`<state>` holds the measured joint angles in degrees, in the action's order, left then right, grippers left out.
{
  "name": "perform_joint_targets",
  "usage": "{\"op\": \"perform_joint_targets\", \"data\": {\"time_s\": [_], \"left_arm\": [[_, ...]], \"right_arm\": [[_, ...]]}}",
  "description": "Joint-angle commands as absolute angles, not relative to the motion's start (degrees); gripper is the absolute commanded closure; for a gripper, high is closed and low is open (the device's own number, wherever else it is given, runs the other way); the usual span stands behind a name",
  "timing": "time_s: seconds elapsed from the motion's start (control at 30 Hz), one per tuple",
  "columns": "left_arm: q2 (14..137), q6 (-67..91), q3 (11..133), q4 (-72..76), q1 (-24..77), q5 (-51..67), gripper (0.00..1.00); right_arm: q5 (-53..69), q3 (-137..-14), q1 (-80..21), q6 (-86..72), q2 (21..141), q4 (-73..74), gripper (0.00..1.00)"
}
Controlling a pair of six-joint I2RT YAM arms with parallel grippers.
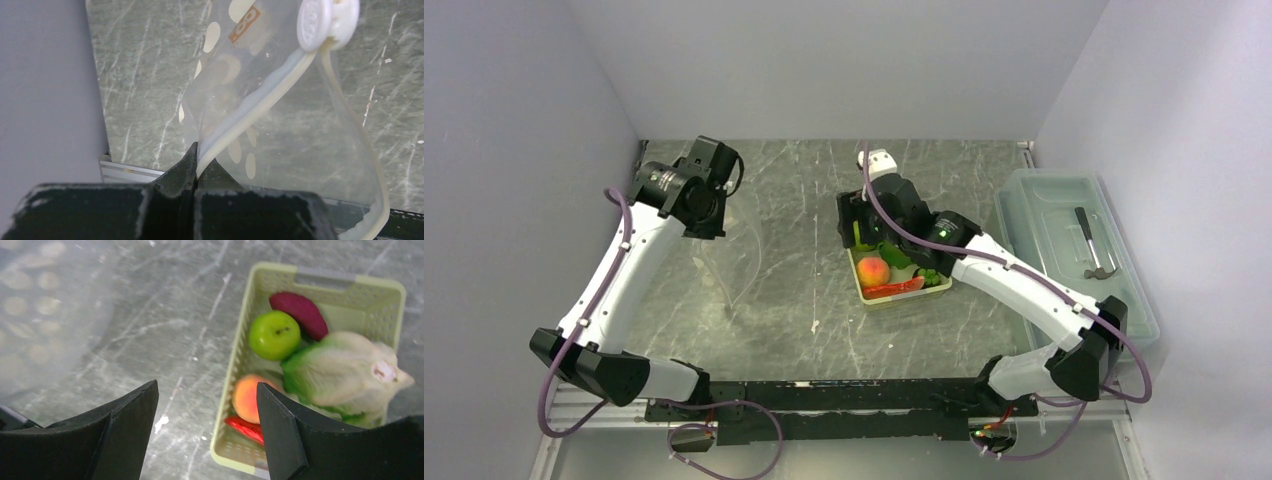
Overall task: Place the food in the zip-top bag and seal the zipper
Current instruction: Open the zipper of the food storage bag at the center of the board, then pick up the fake fruit from the bin.
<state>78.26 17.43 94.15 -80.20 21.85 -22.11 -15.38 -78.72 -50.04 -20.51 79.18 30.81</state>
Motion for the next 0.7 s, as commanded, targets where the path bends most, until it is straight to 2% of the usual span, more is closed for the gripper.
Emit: {"op": "perform_joint_targets", "data": {"time_s": [0.0,0.33,0.67], "left_arm": [[78.76,18.1,97.0,-82.25,23.73,-29.13,1.0],[80.67,20.06,92.37,-81.19,27.43,-29.92,1.0],[79.98,21.75,89.25,-77.65,29.34,-23.42,1.0]], "right_arm": [[-17.17,-72.75,-47.67,-21.2,74.29,30.47,0.24],[-16.06,-61.14,-44.33,-26.03,70.73,28.86,0.19],[-14.72,-58.31,-42.98,-28.79,75.88,27.16,0.16]]}}
